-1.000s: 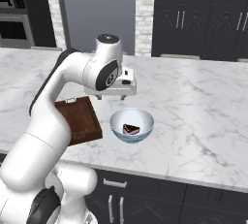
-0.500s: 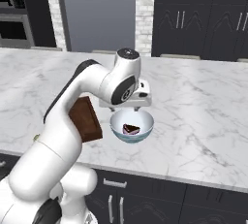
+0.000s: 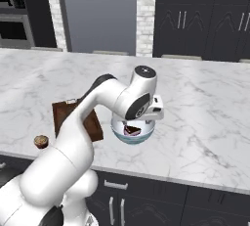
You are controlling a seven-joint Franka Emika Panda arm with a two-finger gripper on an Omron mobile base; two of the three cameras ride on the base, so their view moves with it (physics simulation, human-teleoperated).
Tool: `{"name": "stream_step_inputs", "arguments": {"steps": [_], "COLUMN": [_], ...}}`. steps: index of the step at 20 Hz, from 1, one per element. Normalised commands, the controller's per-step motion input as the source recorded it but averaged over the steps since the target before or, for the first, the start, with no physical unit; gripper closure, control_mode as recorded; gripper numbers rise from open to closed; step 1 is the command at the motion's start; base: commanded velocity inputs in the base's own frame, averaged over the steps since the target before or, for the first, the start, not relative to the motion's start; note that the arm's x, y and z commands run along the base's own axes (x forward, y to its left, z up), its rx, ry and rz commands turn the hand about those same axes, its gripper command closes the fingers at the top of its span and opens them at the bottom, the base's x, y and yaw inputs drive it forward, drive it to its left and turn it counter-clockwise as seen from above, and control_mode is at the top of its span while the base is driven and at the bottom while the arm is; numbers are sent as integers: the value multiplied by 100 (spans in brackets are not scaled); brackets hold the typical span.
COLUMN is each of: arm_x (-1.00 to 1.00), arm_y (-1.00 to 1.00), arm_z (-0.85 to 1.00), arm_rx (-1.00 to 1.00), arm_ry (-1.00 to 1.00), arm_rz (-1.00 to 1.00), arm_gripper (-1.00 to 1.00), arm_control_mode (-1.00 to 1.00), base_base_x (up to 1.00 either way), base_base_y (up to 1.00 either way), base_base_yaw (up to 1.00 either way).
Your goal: Place the bowl with cake and the cupcake onto the tray.
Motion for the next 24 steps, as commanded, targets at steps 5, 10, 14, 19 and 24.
{"name": "stream_step_inputs", "arguments": {"steps": [5,10,14,19,24], "arm_x": [25,47,48,45,40], "arm_y": [-23,-8,-10,-17,-17], "arm_z": [-41,-33,-33,-31,-29], "arm_rx": [5,2,2,5,7], "arm_ry": [0,0,0,0,0], "arm_rz": [0,0,0,0,0], "arm_gripper": [-100,-100,-100,-100,-100], "arm_control_mode": [-100,-100,-100,-100,-100], "base_base_x": [0,0,0,0,0], "base_base_y": [0,0,0,0,0], "base_base_yaw": [0,0,0,0,0]}}
